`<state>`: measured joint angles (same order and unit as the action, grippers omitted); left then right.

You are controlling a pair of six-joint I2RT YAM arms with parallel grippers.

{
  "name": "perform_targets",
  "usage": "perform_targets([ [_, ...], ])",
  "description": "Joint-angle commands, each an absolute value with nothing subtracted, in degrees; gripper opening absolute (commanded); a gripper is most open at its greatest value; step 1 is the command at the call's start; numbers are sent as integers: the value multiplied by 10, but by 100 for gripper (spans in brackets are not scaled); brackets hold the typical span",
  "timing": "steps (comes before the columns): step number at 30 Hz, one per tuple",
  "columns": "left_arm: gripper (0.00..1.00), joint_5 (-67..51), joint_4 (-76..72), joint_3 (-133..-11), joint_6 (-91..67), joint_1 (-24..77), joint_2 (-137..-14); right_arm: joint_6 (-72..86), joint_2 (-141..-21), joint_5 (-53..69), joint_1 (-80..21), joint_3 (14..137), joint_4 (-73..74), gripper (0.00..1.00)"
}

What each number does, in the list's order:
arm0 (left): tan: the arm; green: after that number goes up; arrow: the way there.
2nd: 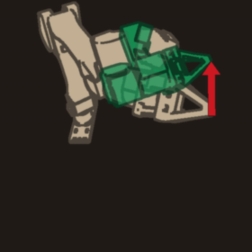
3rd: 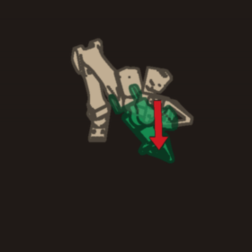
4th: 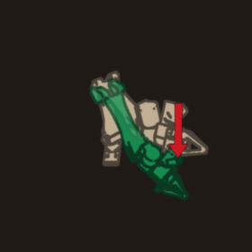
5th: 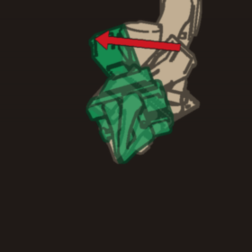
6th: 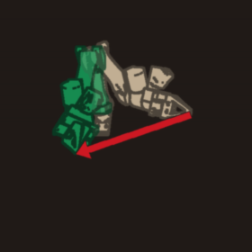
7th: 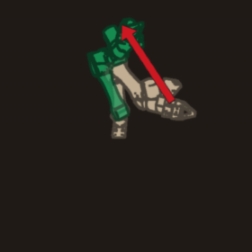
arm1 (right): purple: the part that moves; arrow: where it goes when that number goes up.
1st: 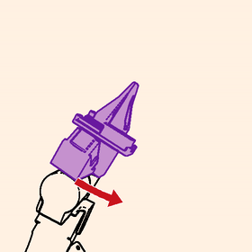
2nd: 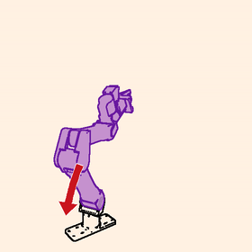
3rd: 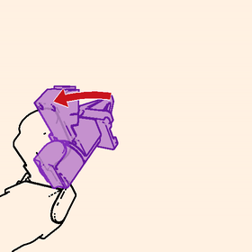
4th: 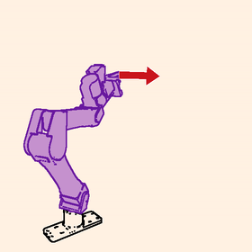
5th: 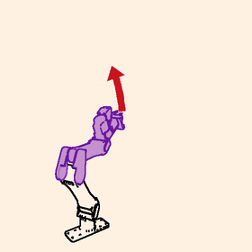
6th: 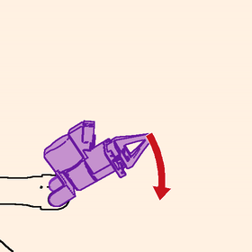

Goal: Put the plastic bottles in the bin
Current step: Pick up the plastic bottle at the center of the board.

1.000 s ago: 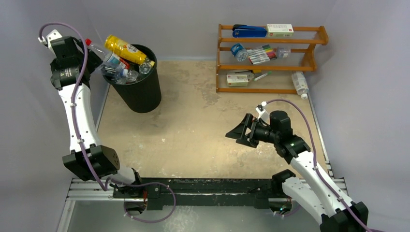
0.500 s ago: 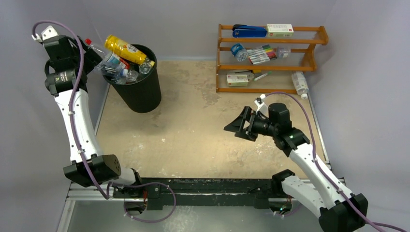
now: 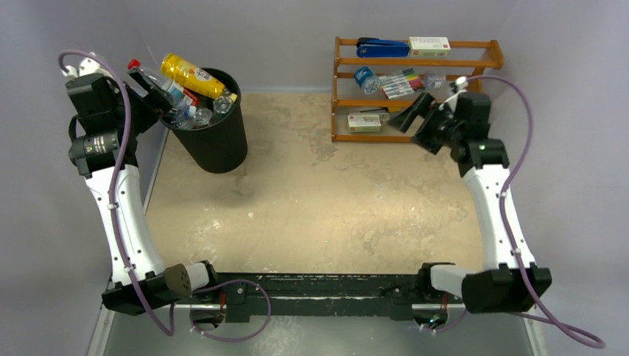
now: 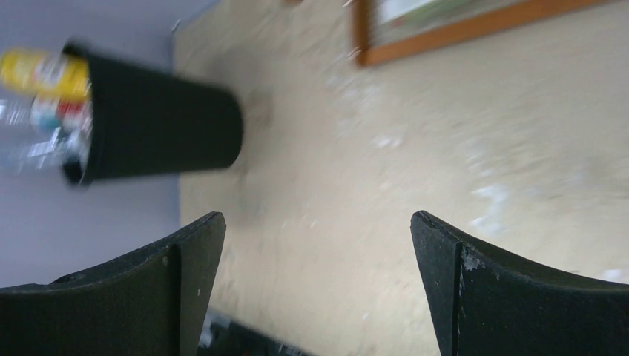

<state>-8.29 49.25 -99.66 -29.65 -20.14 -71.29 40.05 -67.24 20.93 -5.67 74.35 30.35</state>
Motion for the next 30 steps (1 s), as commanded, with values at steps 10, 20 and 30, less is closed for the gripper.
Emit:
perform_targets([
  [10, 86, -138, 444, -943, -322, -46, -696, 290, -797, 19, 157, 790, 315, 100],
  [20, 87, -121, 378, -848, -343, 50, -678, 256, -869, -82, 211, 753, 198, 100],
  [30, 87, -74, 356, -772, -332, 142, -666, 139, -891, -180, 211, 616, -62, 94],
])
